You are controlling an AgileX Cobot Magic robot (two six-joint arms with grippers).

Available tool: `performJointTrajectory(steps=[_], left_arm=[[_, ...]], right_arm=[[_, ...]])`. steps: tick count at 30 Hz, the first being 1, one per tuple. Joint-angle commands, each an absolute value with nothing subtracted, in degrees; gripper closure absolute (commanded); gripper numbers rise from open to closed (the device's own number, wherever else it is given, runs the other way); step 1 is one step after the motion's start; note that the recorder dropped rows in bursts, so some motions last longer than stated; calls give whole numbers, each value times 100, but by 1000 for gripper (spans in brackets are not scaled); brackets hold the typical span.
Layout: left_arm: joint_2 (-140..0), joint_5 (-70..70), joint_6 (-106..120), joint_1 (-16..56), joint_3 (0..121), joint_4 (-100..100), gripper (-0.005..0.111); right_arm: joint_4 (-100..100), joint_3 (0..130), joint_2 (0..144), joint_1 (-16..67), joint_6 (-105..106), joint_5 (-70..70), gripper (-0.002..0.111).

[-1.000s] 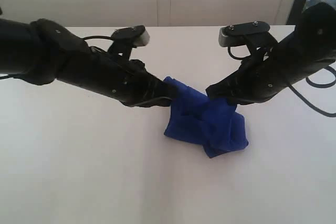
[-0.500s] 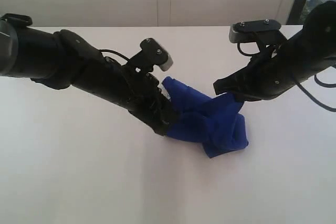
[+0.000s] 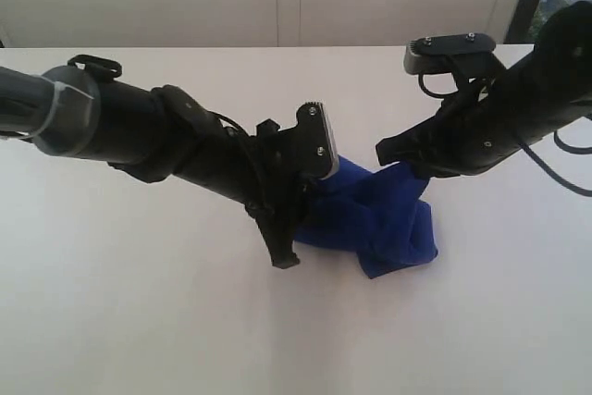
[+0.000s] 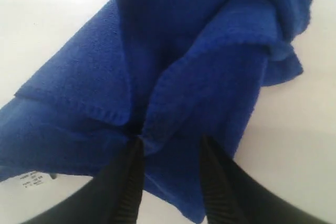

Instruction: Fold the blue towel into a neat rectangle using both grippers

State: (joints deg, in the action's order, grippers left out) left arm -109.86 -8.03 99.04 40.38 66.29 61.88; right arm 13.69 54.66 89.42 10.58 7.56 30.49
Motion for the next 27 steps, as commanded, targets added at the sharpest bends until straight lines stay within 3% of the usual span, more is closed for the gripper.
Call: performJointTrajectory(steps=[1,7,16,23,27], left_arm=[[-11134,-862,9893,4073,6887,6295,65],[-11362,-1124,9935,4073,6936,6295,65],[-11074,-1218,9721,4073,6936,6295,107],[-10736,-1650,9600,4073,6854,6095,107],[-10360,-1699,8673,4063,6640,4940,107]], right_arm=[[1363,5482,8958,1023,727,2967,108],[1363,5482,9205,1023,727,2967,108],[1363,5482,9388,1023,727,2967,108],[1206,5544,9321,1023,727,2986,108],[1126,5544,9016,922,716,2986,108]])
